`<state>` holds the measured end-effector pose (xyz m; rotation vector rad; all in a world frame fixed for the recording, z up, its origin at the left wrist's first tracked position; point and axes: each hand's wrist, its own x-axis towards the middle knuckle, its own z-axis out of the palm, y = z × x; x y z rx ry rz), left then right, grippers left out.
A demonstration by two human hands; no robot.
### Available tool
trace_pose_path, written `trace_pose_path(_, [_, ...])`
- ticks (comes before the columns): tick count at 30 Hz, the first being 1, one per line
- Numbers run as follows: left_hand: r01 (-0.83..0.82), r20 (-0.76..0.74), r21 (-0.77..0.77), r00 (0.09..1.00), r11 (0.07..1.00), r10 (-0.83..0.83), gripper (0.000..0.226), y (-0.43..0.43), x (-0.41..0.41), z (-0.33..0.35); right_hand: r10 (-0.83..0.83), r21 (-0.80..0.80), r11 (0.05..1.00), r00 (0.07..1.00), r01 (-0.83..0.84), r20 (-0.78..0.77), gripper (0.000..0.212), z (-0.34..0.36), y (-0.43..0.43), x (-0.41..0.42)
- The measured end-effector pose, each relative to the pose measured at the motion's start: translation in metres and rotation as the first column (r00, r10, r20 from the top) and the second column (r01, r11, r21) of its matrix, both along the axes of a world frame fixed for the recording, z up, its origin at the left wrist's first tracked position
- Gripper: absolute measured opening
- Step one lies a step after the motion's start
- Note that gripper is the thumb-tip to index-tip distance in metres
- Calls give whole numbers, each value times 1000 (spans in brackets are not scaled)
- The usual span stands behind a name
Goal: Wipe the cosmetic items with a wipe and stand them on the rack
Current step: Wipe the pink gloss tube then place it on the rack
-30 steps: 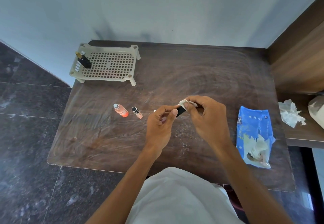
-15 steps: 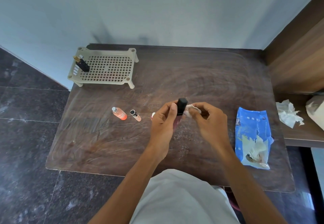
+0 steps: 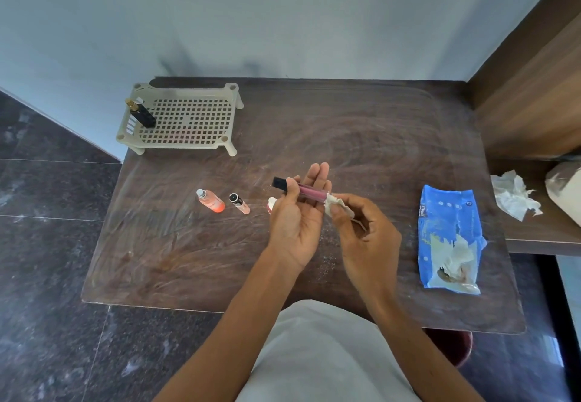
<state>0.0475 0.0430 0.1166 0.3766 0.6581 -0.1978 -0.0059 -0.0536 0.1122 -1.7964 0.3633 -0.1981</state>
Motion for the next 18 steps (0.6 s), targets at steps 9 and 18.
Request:
trace_pose_path(9, [33,-16,82,999,996,-32,39,-8,-7,5,-19,-78,997,997,25,75,11,6,-3,6])
trace_pose_path(18, [-54,41,256,998,965,45,21,-17,-5,12,-12,-92,996,998,18,69,9,10,-3,10])
